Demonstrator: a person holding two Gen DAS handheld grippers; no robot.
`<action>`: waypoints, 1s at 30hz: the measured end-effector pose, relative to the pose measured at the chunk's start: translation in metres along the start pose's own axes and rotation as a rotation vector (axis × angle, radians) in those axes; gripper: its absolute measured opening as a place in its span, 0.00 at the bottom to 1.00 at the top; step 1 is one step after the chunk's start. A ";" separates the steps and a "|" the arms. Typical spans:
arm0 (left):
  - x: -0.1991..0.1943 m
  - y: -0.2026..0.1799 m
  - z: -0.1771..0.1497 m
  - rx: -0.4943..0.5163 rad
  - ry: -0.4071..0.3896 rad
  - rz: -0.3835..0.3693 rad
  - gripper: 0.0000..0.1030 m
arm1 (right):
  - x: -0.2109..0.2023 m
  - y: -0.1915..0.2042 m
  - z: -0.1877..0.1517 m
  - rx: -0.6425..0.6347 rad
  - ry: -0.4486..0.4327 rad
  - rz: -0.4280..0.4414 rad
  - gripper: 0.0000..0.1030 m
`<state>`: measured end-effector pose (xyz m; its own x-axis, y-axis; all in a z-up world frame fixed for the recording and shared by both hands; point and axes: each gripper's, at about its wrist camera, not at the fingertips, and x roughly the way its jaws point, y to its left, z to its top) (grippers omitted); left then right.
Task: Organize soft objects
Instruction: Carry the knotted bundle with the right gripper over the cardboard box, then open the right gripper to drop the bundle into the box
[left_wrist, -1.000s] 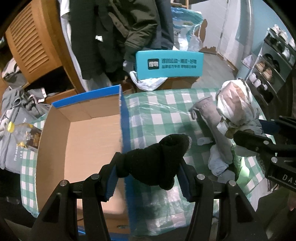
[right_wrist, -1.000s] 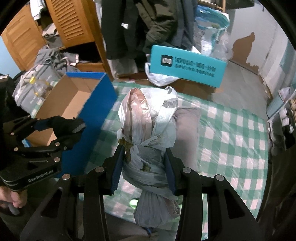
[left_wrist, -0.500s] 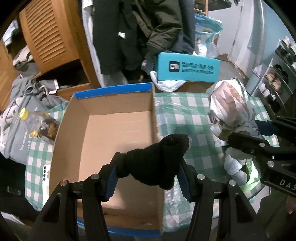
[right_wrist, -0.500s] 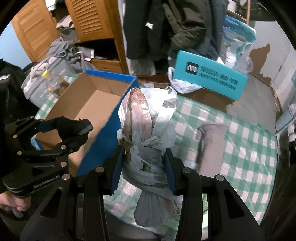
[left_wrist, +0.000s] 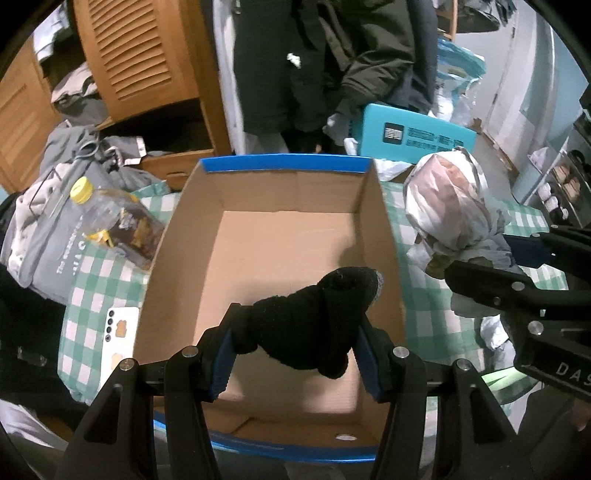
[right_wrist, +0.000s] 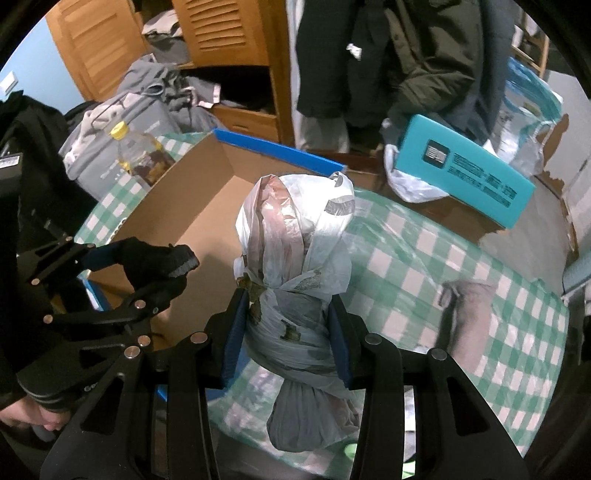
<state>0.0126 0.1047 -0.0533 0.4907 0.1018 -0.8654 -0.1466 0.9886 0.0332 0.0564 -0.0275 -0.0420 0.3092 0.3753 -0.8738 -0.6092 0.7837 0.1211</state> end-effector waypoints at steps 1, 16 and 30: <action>0.000 0.004 -0.001 -0.006 0.001 0.002 0.56 | 0.003 0.005 0.003 -0.005 0.003 0.005 0.40; 0.014 0.048 -0.008 -0.085 0.040 0.041 0.56 | 0.037 0.044 0.022 -0.040 0.052 0.054 0.40; 0.021 0.058 -0.009 -0.108 0.079 0.088 0.69 | 0.047 0.051 0.027 -0.032 0.069 0.073 0.57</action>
<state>0.0065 0.1629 -0.0738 0.4037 0.1744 -0.8981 -0.2796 0.9582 0.0604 0.0593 0.0435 -0.0643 0.2130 0.3947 -0.8938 -0.6514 0.7392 0.1712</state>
